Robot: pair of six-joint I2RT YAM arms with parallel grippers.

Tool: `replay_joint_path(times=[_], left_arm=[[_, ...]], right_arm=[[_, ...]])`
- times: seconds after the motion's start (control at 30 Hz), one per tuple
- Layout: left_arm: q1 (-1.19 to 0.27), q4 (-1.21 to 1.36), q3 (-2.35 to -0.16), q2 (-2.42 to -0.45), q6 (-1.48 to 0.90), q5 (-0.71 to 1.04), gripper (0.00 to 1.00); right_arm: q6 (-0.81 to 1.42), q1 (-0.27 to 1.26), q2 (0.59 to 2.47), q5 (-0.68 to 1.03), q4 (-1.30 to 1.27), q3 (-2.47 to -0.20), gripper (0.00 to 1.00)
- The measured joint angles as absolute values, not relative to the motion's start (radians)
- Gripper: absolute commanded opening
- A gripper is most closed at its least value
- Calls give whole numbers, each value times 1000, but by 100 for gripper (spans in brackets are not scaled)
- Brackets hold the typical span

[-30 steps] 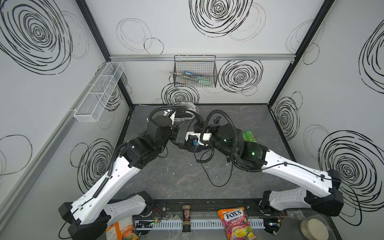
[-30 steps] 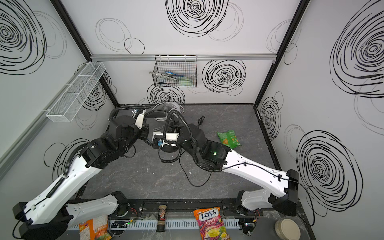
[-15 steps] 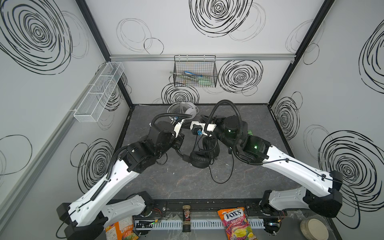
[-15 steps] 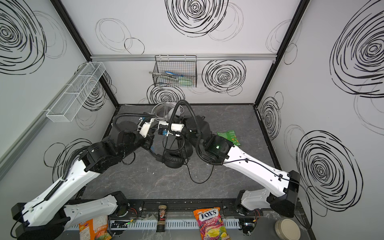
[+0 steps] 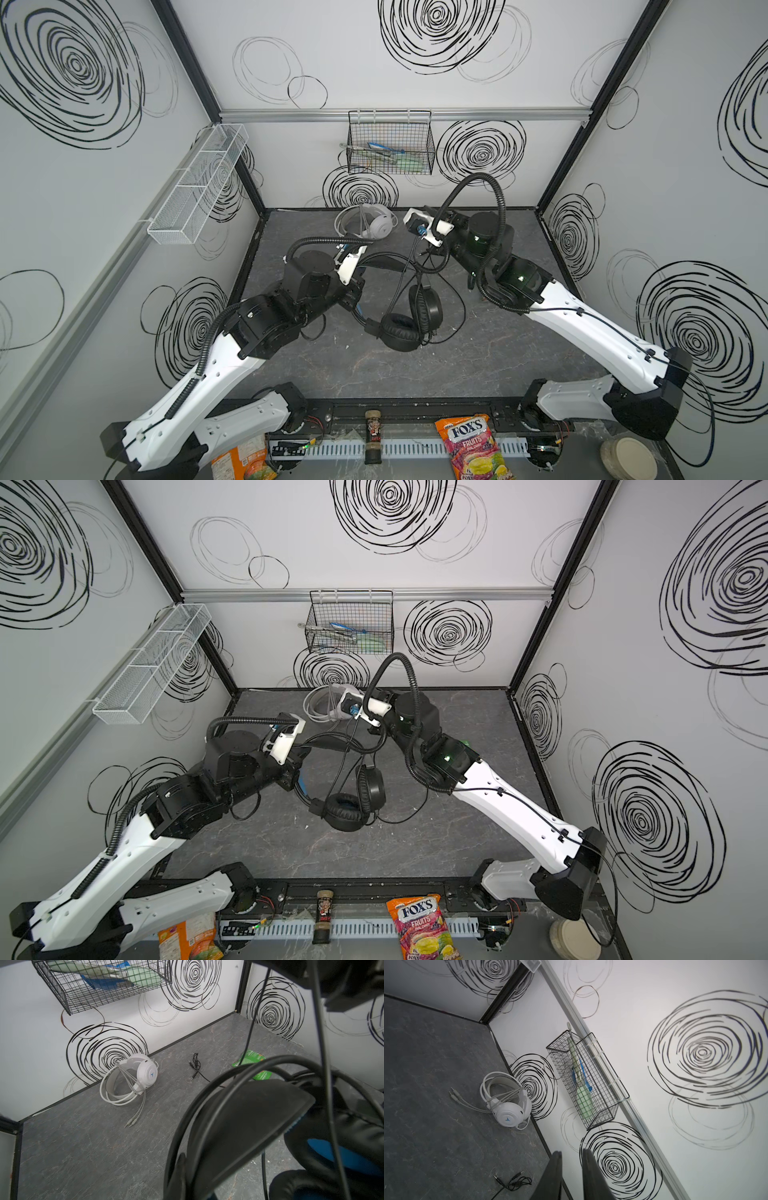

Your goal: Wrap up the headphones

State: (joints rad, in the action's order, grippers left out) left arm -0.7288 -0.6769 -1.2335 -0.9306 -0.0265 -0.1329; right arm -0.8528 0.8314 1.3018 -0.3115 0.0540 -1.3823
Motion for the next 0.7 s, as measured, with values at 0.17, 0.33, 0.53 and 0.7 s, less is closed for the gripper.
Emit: replay_joint_path(times=[0.17,0.33,0.53,0.7], left_arm=[[-732,-657,-1234,-920,-35,-61,0],[-733,-640,-1236,-919,-60,3,0],[-733,-604,-1245,-913,-93,57,0],[-733,-570,-1252,-912,-118,94,0]], right_arm=[[-751,782,1302,-282,3,-1394,21],[-643,728,1302,-251,-22,-1394,19],[-500,627,1295,-244,-38,-1394,15],[-423,600,1272,-239,-52,-1388,16]])
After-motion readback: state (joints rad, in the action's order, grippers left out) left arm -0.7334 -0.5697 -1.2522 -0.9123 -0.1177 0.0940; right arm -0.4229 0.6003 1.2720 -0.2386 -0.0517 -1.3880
